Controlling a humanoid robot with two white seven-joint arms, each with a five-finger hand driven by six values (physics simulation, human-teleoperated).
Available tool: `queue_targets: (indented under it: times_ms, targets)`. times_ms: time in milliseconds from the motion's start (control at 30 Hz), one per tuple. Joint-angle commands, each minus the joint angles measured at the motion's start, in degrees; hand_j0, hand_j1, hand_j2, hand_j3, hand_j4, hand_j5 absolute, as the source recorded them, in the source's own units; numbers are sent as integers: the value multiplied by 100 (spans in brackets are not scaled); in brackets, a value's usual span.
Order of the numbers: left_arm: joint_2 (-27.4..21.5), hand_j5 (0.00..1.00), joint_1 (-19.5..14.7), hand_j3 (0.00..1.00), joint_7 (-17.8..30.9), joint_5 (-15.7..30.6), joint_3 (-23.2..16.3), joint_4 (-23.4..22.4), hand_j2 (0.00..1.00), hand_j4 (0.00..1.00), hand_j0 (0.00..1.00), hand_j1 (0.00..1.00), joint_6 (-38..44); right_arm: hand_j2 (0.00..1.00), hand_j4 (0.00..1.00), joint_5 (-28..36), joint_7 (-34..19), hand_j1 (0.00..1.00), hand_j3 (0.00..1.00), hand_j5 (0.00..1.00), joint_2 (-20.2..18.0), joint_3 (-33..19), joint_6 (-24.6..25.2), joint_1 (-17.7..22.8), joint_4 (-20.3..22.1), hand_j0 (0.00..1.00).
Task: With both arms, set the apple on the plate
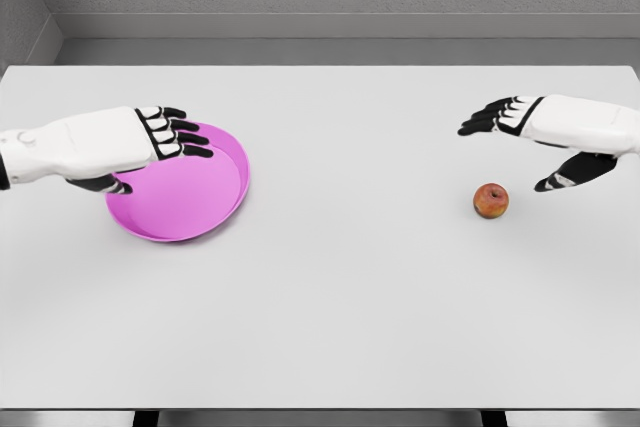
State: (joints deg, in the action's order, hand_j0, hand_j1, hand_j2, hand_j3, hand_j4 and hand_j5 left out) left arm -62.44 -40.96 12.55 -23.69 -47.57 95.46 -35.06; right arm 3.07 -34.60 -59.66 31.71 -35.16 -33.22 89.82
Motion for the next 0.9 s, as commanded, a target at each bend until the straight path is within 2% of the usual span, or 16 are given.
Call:
queue_targets:
  times_ms: [0, 233, 400, 467, 700, 867]
  targets:
    - [-5, 100, -8, 100, 2, 31, -94, -2, 100, 100, 100, 100, 6, 100, 100, 484, -40, 100, 100, 100, 131, 54, 16, 0, -158, 100]
    - [13, 100, -70, 100, 11, 31, -156, -2, 100, 100, 100, 100, 6, 100, 100, 484, -40, 100, 100, 100, 51, 450, 89, 44, -333, 100]
    - [30, 100, -70, 100, 160, 31, -156, -2, 100, 100, 100, 100, 6, 100, 100, 422, -40, 100, 100, 100, 51, 696, 150, 18, -606, 100]
    - [30, 100, -70, 100, 169, 31, -156, -2, 100, 100, 100, 100, 6, 100, 100, 396, -40, 100, 100, 100, 69, 775, 177, 0, -878, 100]
    - [30, 100, -79, 100, 178, 31, -156, -2, 100, 100, 100, 100, 6, 100, 100, 88, -40, 100, 100, 100, 420, 880, 177, 0, -1423, 100]
    - [30, 100, -79, 100, 178, 31, -156, -2, 100, 100, 100, 100, 6, 100, 100, -52, -40, 100, 100, 100, 684, 889, 185, -18, -1608, 100]
